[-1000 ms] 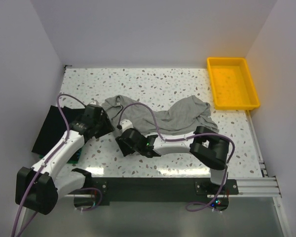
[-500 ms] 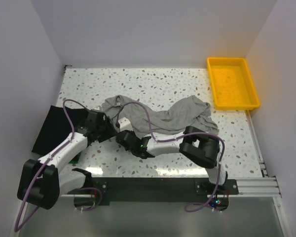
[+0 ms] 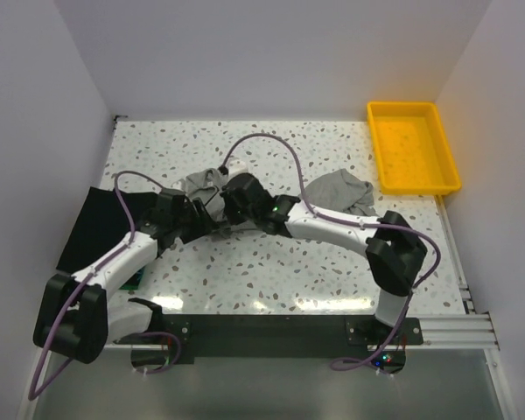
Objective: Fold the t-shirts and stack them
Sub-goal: Flatten the tshirt out
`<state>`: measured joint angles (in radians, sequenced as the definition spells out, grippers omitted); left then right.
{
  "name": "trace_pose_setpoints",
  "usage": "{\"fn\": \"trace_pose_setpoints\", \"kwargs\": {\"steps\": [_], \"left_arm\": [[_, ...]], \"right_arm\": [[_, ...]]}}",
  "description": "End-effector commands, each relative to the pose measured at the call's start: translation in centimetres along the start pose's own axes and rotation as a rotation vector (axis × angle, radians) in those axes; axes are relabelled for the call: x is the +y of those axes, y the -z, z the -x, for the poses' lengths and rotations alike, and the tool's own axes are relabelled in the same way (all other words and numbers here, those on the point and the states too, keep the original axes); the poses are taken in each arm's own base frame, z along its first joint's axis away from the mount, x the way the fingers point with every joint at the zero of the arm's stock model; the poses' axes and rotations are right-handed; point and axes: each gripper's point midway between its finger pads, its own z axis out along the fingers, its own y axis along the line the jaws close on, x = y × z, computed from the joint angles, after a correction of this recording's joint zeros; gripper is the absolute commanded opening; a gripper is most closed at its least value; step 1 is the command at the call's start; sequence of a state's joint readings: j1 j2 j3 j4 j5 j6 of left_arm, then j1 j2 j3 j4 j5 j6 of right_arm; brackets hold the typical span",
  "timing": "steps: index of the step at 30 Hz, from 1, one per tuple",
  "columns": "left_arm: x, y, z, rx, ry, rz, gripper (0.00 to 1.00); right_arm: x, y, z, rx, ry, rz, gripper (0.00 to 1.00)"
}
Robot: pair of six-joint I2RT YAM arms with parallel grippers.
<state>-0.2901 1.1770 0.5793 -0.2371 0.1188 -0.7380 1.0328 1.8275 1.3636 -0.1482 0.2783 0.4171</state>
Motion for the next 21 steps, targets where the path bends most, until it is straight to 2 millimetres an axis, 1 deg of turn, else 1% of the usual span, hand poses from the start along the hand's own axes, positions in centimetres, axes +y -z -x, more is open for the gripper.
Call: {"fn": "trace_pose_setpoints", "kwargs": {"steps": [1,2,3,4,5,6,8,9,10,11,12,13,14,15,16,17,18,19,20,21], "left_arm": [[-3.7,-0.1,3.1,-0.073,-0.036,-0.127,0.61],[-3.9,-0.4,3.4,-0.076,-0.029,-0.128,0.61],[-4.5,-0.4,4.2,-0.091,-0.026,-0.133,0.6],[-4.8,-0.5,4.7,-0.096,-0.025,-0.134,0.59],[-5.3,-0.6,5.4,-0.106,-0.02,-0.141,0.59],[-5.6,-0.8,5.8,-0.111,-0.018,-0.145,0.57],[-6.5,-1.0,6.6,-0.121,-0.015,-0.156,0.54],[-6.6,-1.2,7.0,-0.127,-0.013,-0.151,0.53],[-6.4,-1.6,7.0,-0.121,-0.011,-0.135,0.52],[-6.3,-1.8,7.6,-0.133,-0.009,-0.116,0.5],[-6.3,-2.0,7.8,-0.133,-0.008,-0.107,0.47],[-6.3,-2.2,7.9,-0.131,-0.007,-0.1,0.45],[-5.9,-2.6,7.9,-0.129,-0.005,-0.074,0.45],[-5.8,-2.8,8.0,-0.13,-0.005,-0.063,0.43],[-5.7,-3.0,8.0,-0.131,-0.007,-0.048,0.43],[-5.5,-3.3,8.1,-0.135,-0.007,-0.029,0.43],[-5.4,-3.4,8.3,-0.141,-0.003,-0.017,0.41],[-5.1,-3.8,8.4,-0.141,0.0,0.001,0.4],[-5.2,-3.9,8.7,-0.147,0.004,0.006,0.4],[-4.9,-4.1,9.1,-0.161,0.008,0.031,0.37]], "right_arm": [[-0.8,1.5,2.2,0.052,-0.039,0.124,0.0],[-0.6,1.6,2.4,0.069,-0.047,0.16,0.0],[-1.8,1.3,2.8,0.071,-0.062,0.146,0.0],[-1.7,1.0,2.5,0.095,-0.061,0.178,0.0],[-1.3,1.1,2.7,0.119,-0.065,0.225,0.0],[-2.0,0.9,3.0,0.124,-0.077,0.219,0.0],[-2.5,0.5,3.4,0.13,-0.088,0.223,0.0],[-3.0,0.4,3.7,0.132,-0.099,0.231,0.0],[-3.2,0.2,4.1,0.129,-0.107,0.237,0.0],[-3.6,-0.1,4.0,0.141,-0.116,0.234,0.0],[-4.4,-0.3,4.3,0.141,-0.133,0.234,0.0],[-4.6,-0.4,5.0,0.131,-0.146,0.236,0.0],[-4.9,-0.9,4.9,0.138,-0.157,0.235,0.0],[-5.7,-1.2,5.2,0.136,-0.172,0.231,0.0],[-5.6,-1.3,6.1,0.123,-0.182,0.243,0.0],[-6.0,-2.0,5.7,0.141,-0.192,0.239,0.0],[-6.6,-2.4,6.0,0.14,-0.202,0.233,0.0],[-6.8,-2.6,6.6,0.13,-0.21,0.233,0.0],[-7.0,-3.0,6.7,0.134,-0.218,0.229,0.0],[-7.7,-3.7,6.4,0.143,-0.233,0.219,0.0]]}}
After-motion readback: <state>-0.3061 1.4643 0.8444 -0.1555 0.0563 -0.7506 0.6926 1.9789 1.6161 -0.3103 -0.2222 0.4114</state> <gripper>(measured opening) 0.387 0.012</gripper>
